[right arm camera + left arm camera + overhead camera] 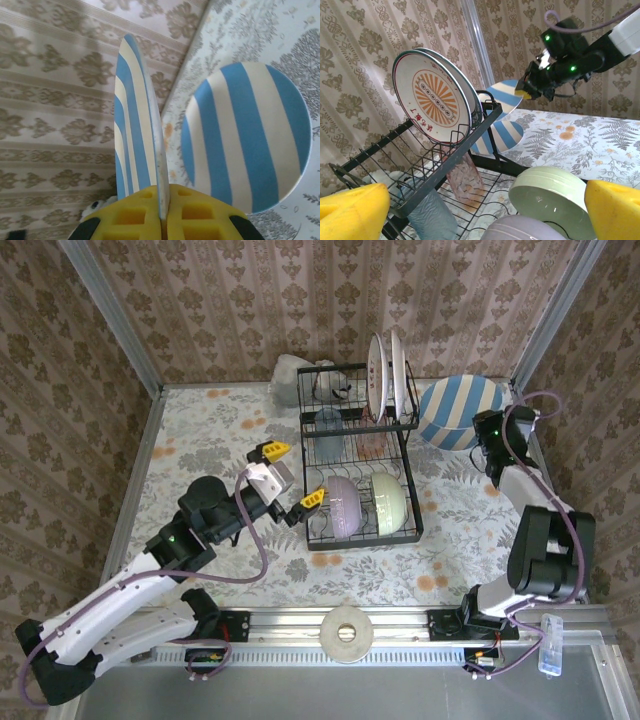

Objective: Unload the mixed dishes from the dish rack
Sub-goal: Place the plate on the plate.

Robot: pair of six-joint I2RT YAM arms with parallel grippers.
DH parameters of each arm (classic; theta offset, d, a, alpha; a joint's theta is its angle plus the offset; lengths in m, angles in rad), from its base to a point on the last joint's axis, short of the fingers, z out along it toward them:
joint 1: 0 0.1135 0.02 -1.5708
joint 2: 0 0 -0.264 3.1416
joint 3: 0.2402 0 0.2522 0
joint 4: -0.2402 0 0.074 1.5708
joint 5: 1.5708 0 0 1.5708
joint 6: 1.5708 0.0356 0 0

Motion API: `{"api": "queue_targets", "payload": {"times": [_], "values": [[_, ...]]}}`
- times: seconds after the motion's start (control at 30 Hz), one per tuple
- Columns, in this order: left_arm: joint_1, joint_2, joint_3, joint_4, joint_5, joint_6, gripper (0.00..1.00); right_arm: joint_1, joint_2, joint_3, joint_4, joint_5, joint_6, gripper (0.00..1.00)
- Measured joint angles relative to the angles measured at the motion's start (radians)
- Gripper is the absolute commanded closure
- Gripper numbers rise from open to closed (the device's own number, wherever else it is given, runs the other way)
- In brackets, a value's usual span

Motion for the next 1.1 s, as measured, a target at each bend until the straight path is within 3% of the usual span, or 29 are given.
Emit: {"api": "queue_targets", "payload": {"times": [0.5,1.1], "values": [[0.001,0.013,0.000,-0.004,0.027,-0.003,0.00,0.027,0.223,-0.011,0.161,0.062,0.128,1.00],[0.001,0.022,0.000,-0.004,0.028,-0.002,0.00,0.061,0.333,-0.018,0.215,0.163,0.218,1.00]]}}
